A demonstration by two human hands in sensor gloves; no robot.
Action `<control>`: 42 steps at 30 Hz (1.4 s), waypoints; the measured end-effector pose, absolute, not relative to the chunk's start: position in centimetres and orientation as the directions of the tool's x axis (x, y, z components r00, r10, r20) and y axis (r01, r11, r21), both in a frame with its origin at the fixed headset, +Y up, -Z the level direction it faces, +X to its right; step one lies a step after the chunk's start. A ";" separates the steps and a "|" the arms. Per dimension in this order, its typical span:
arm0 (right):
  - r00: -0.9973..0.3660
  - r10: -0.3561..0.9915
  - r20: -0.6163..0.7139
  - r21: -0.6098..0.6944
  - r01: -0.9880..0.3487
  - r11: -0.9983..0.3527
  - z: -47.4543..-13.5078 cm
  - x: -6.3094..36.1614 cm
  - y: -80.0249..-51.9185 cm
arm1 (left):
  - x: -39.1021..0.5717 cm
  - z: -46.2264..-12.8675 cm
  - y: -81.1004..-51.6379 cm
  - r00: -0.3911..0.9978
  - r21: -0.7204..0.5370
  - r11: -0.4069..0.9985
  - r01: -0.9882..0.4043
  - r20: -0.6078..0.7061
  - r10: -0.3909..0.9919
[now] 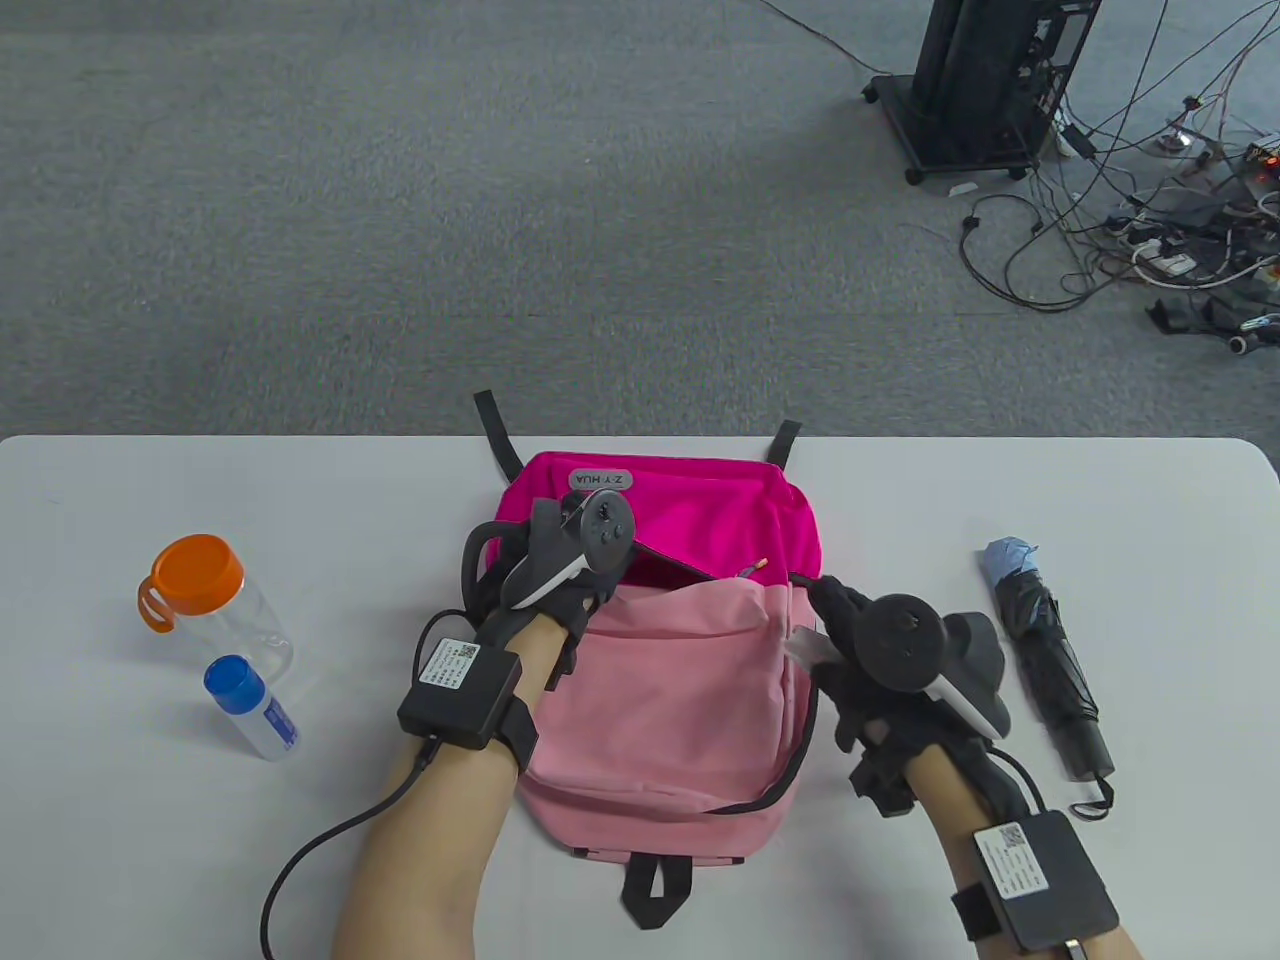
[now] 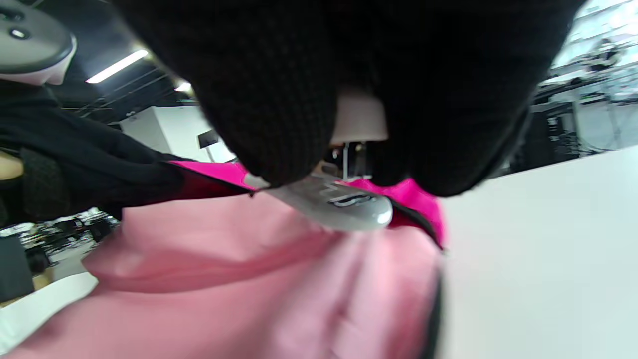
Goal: Pack school bag
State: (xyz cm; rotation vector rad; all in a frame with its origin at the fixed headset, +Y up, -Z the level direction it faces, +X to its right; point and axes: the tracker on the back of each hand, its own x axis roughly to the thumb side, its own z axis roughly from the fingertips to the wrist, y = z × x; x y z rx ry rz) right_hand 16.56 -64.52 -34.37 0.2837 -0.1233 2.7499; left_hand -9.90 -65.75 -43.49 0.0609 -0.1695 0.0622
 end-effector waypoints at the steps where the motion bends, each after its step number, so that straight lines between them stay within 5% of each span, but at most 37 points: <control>1: -0.902 0.354 0.247 -0.045 -0.376 -0.926 -34.9 15.3 -64.2 | -9.9 -43.3 -65.7 0.983 0.061 0.996 -0.066 0.175 0.054; 5: -0.889 0.314 0.332 -0.053 -0.350 -0.935 -36.5 10.8 -63.5 | -9.8 -42.8 -65.8 0.979 0.073 0.993 -0.090 0.189 0.075; 8: -0.917 0.134 0.376 -0.111 -0.188 -0.976 -38.0 7.6 -63.7 | -10.0 -42.5 -65.8 0.963 0.039 0.979 -0.200 0.190 0.189; 13: -0.920 -0.005 0.391 -0.167 -0.066 -0.984 -40.0 5.4 -65.0 | -9.5 -41.9 -65.8 0.963 0.042 0.985 -0.165 0.223 0.151; 20: -0.957 -0.195 0.216 -0.331 0.116 -0.937 -41.2 4.7 -68.1 | -9.7 -41.8 -66.9 0.963 0.060 0.984 -0.165 0.225 0.148; 25: -0.978 -0.108 0.180 -0.163 0.078 -0.983 -42.4 5.2 -69.3 | -10.3 -41.5 -67.8 0.958 0.045 0.988 -0.147 0.255 0.131; 34: -0.997 -0.073 0.005 -0.187 0.071 -0.980 -44.5 5.0 -69.9 | -11.8 -39.9 -68.3 0.954 0.051 0.995 -0.090 0.291 0.071; 42: -0.995 -0.008 0.097 -0.233 -0.015 -0.972 -43.9 5.9 -68.6 | -16.5 -36.9 -64.6 0.980 0.084 0.996 0.035 0.191 -0.051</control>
